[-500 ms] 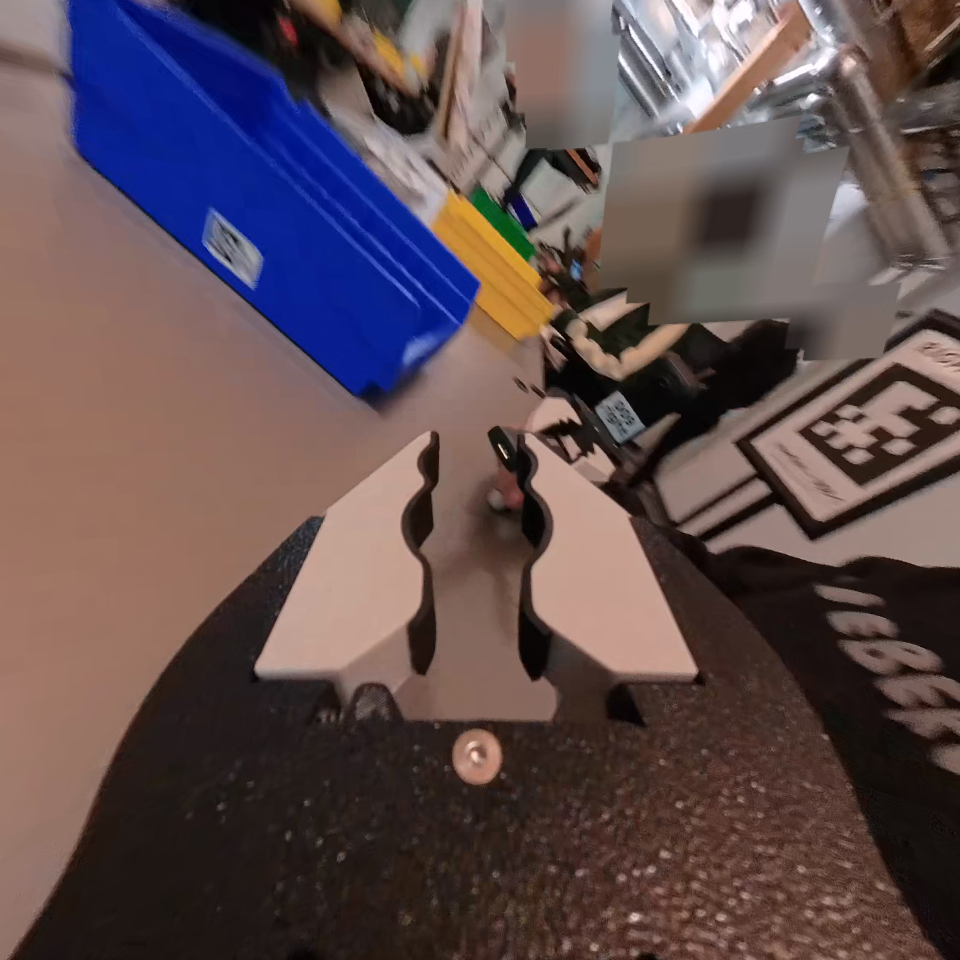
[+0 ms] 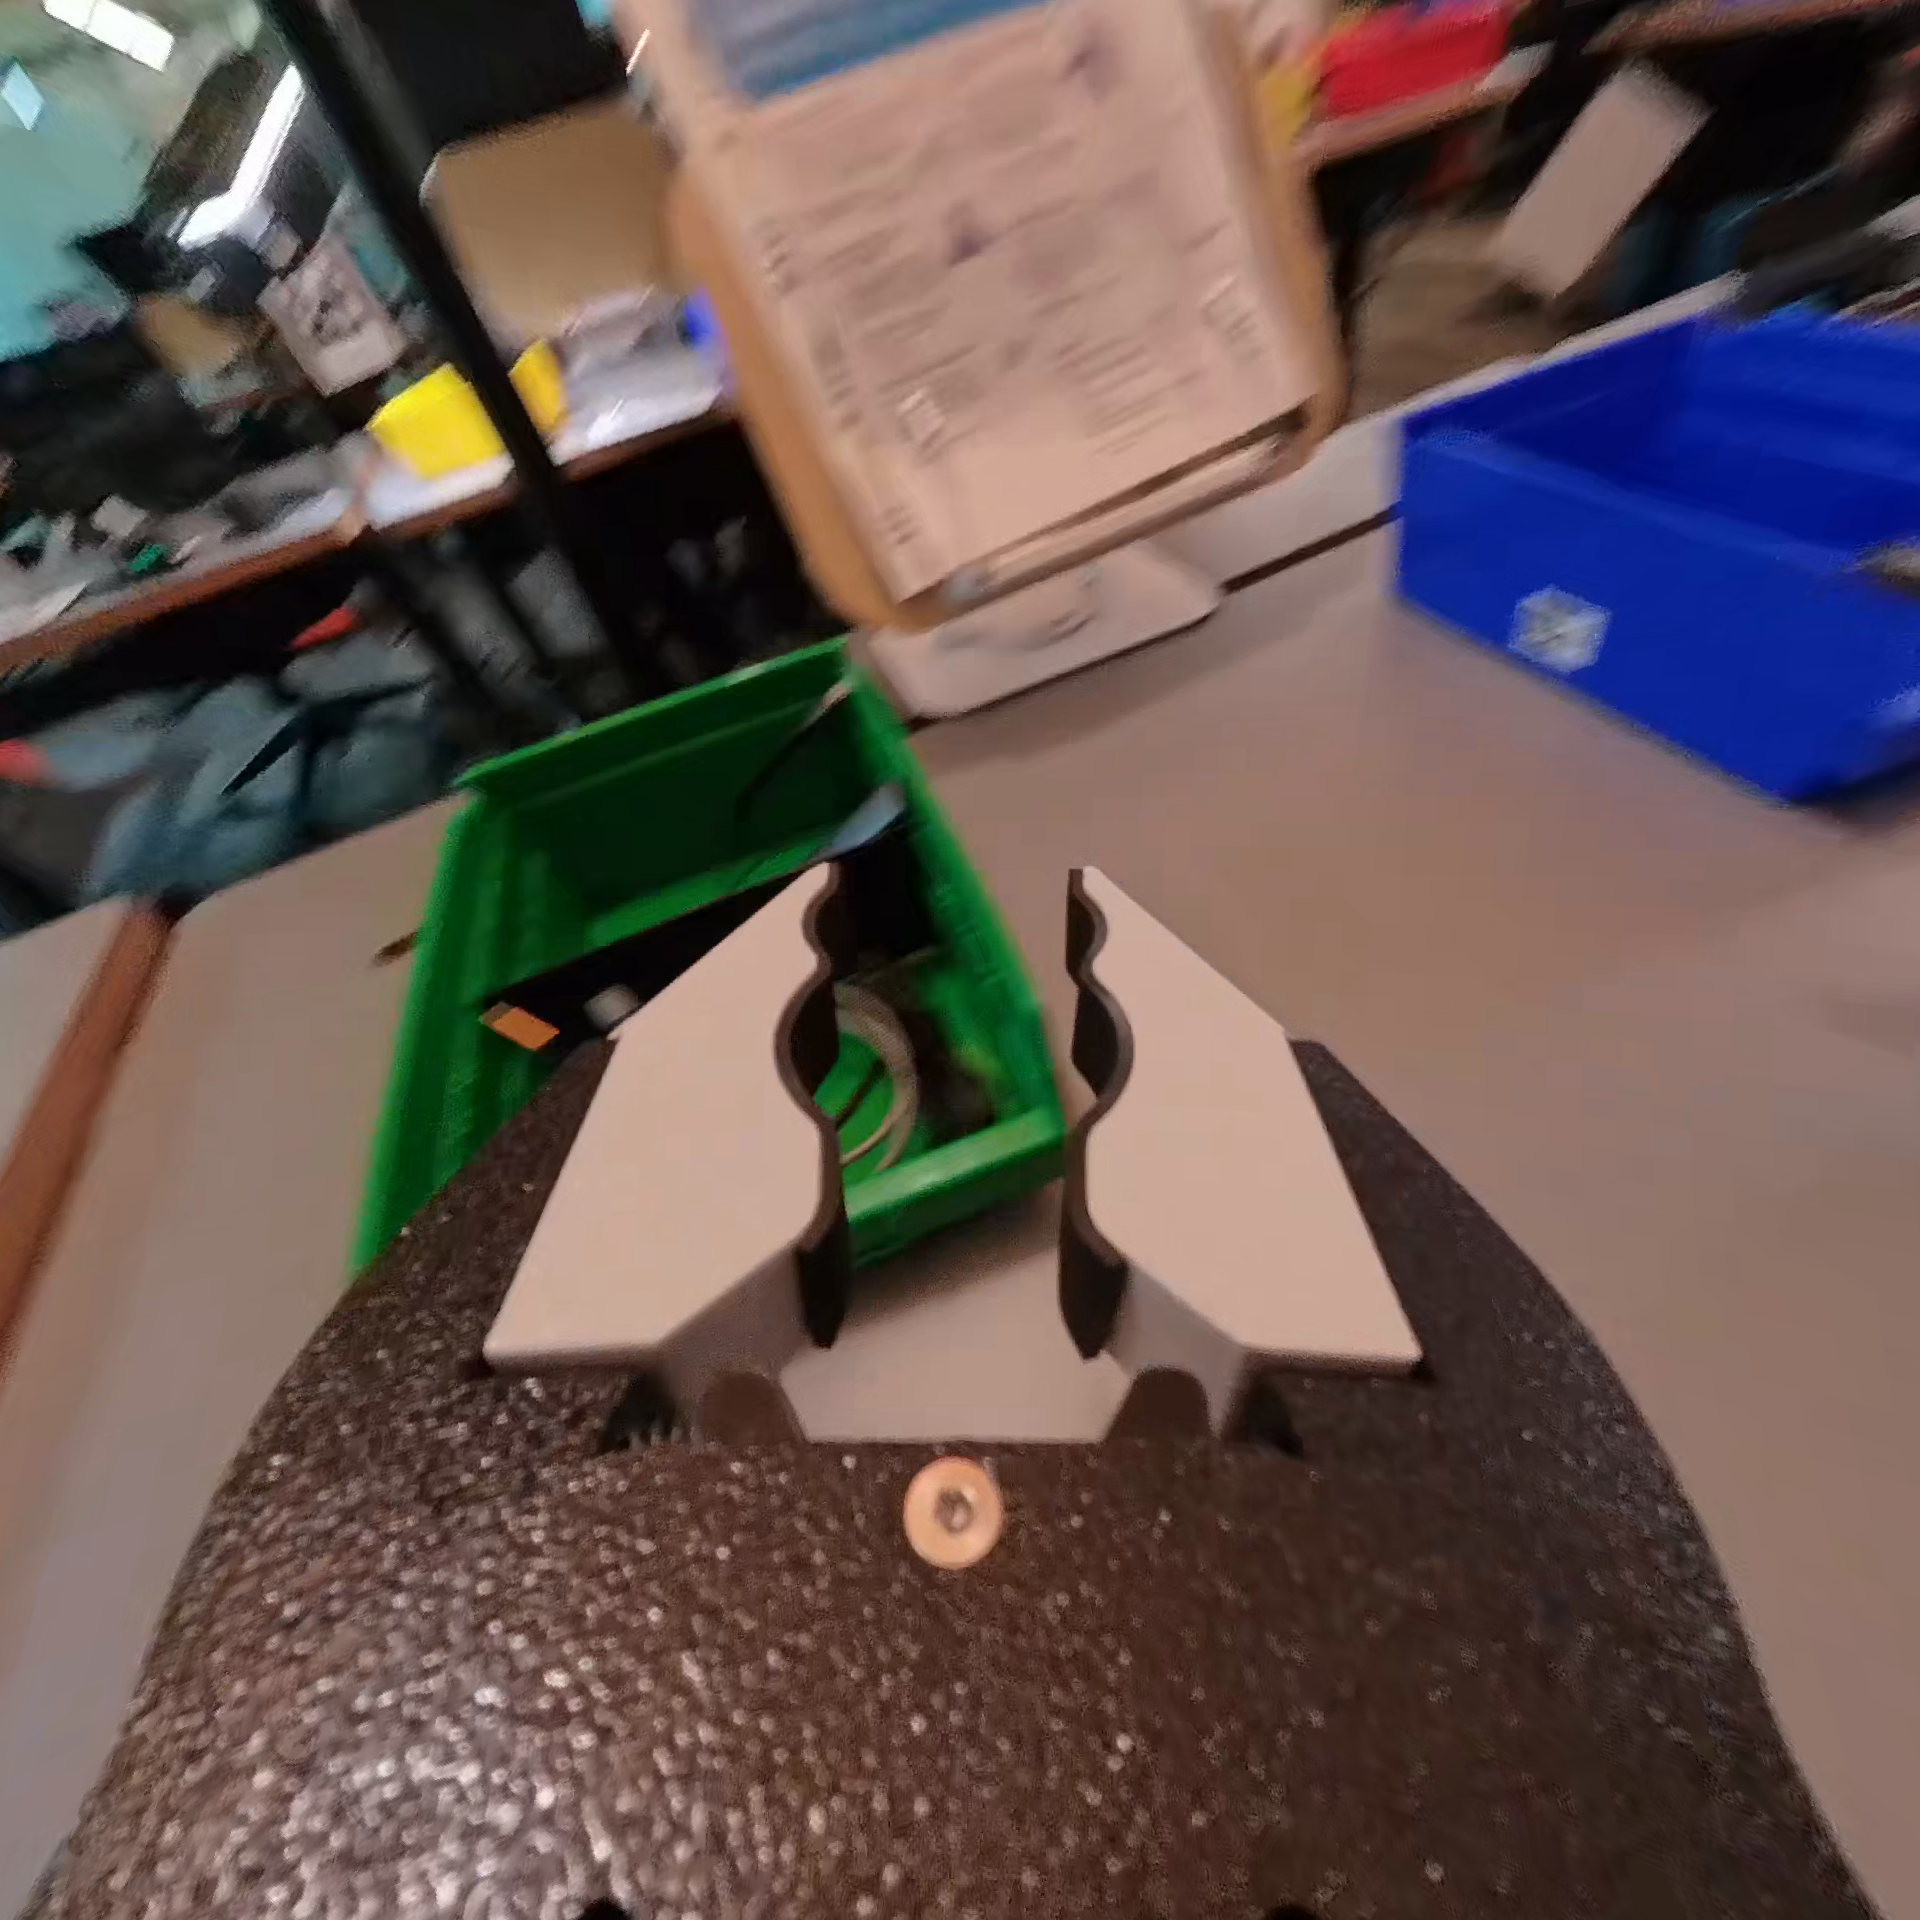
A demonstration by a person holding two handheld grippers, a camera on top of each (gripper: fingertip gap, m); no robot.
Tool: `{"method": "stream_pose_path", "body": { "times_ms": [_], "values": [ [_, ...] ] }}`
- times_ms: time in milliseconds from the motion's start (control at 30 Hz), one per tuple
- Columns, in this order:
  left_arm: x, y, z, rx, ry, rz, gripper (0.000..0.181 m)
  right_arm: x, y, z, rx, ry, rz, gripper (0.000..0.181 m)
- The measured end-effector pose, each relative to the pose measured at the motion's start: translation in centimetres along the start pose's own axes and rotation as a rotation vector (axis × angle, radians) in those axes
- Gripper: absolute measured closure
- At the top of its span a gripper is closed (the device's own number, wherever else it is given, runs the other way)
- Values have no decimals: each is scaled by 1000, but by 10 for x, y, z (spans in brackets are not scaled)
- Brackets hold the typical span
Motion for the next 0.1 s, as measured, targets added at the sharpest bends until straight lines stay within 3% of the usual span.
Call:
{"method": "stream_pose_path", "body": {
  "times_ms": [100],
  "values": [
    [-10, 53, 12, -32, 147, -101, 138, -3, 0, 1, 27, 17, 6, 158]
  ]
}}
Point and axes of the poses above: each gripper's, where its closed fingertips meet, x back along the fingers, z out of its underside, y = z × x across the jaws, the point moved 3 cm from there along x, back along the fingers, and after that the axes turned 13 degrees about -z, right-handed, at the moved point
